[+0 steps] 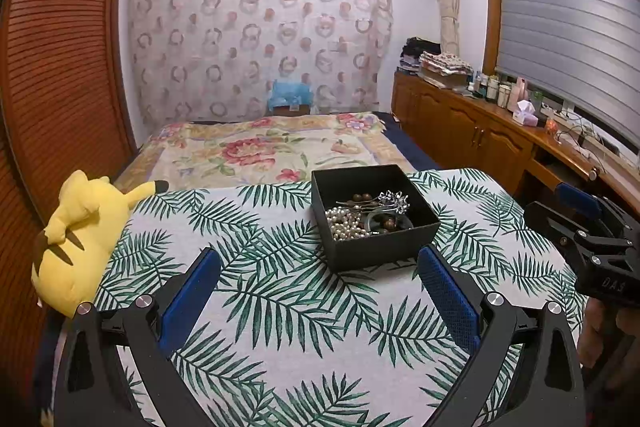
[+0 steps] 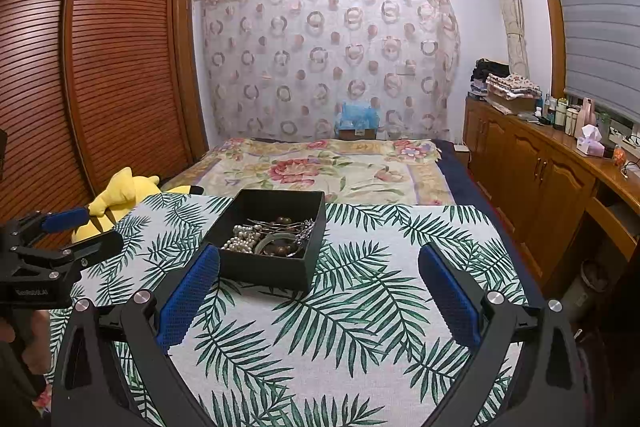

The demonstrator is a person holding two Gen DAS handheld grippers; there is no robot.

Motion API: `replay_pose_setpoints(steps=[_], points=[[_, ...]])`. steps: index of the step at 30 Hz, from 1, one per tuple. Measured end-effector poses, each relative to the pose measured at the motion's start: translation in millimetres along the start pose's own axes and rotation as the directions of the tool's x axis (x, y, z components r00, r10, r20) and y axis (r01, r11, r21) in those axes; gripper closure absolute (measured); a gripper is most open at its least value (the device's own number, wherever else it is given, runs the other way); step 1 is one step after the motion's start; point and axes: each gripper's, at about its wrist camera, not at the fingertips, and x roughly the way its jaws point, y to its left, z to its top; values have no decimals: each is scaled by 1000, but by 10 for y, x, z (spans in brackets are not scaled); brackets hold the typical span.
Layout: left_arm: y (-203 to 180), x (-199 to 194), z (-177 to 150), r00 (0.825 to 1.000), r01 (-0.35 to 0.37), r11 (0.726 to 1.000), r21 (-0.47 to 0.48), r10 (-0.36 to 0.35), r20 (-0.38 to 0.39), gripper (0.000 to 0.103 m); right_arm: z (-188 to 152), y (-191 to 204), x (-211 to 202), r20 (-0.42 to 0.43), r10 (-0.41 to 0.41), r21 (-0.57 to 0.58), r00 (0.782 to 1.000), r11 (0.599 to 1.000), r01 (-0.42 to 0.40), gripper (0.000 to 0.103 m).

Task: Organize jewelry

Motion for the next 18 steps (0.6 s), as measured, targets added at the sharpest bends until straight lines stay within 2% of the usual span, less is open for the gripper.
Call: replay_pose_setpoints(steps=[18], points=[[-8,-13,-7,1000,1,1000,-2,-1,-2,8,-4,0,1,0,0,0,1000,1000,0,3]])
